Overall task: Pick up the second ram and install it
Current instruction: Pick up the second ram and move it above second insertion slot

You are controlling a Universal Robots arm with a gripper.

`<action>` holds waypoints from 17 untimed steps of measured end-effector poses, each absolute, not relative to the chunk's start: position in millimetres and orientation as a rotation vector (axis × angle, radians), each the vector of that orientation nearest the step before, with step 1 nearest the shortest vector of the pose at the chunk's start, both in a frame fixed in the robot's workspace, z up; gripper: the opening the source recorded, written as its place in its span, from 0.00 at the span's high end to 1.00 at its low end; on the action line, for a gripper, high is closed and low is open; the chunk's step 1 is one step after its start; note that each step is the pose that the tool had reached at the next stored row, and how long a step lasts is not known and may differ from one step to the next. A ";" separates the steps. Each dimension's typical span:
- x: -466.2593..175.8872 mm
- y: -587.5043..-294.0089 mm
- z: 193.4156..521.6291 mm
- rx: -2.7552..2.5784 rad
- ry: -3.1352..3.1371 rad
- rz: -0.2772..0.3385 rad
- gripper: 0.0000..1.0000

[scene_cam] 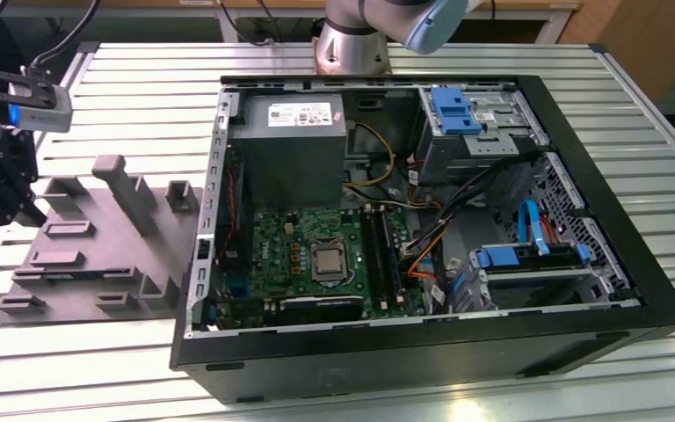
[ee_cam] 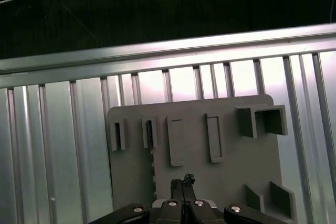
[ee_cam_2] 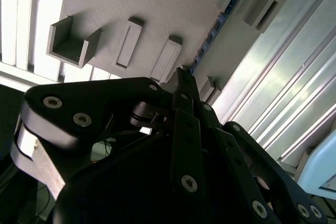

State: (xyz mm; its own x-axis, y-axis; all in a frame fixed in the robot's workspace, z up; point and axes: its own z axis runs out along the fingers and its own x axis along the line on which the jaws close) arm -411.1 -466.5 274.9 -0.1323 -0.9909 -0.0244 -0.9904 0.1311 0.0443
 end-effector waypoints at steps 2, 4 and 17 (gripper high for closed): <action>-411.1 -467.7 270.8 2.068 -2.349 -0.077 0.89; -411.1 -467.9 270.4 2.068 -2.349 -0.077 0.89; -411.1 -472.1 267.2 2.070 -2.347 -0.077 0.89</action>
